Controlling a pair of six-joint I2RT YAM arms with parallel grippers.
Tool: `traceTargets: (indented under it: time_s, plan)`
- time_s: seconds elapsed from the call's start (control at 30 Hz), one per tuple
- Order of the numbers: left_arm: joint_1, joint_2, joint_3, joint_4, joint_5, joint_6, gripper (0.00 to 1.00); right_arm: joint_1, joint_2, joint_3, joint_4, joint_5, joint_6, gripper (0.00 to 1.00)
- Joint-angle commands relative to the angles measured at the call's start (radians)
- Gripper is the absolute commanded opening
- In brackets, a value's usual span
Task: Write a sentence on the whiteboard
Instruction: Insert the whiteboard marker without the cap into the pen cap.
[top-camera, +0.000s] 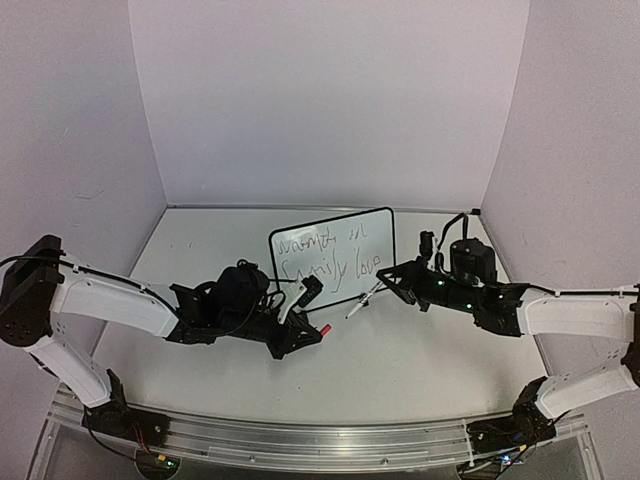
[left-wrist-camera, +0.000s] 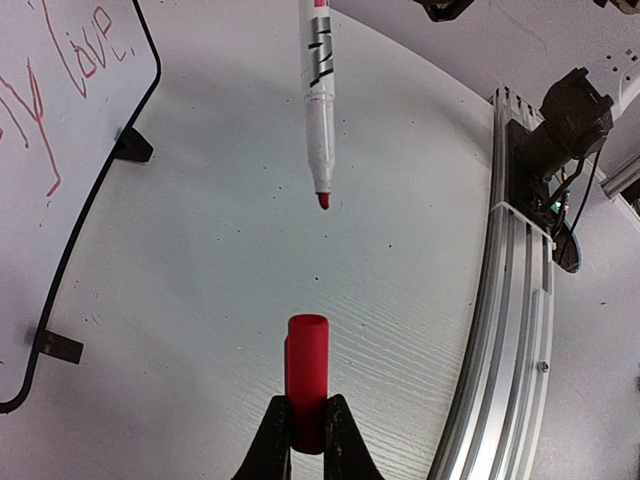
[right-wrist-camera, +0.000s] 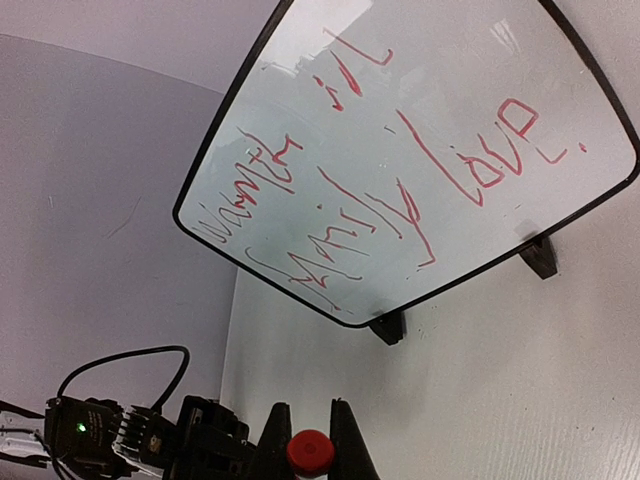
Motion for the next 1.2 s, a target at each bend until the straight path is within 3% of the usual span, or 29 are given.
traceTargets:
  time_s: [0.0, 1.17]
  plan:
    - [-0.004, 0.011, 0.032, 0.059, 0.033, -0.013, 0.00, -0.001, 0.029, 0.044, 0.066, -0.048, 0.018, 0.00]
    - [-0.003, 0.052, 0.068, 0.089, 0.026, -0.081, 0.00, 0.008, 0.112, 0.054, 0.127, -0.098, 0.034, 0.00]
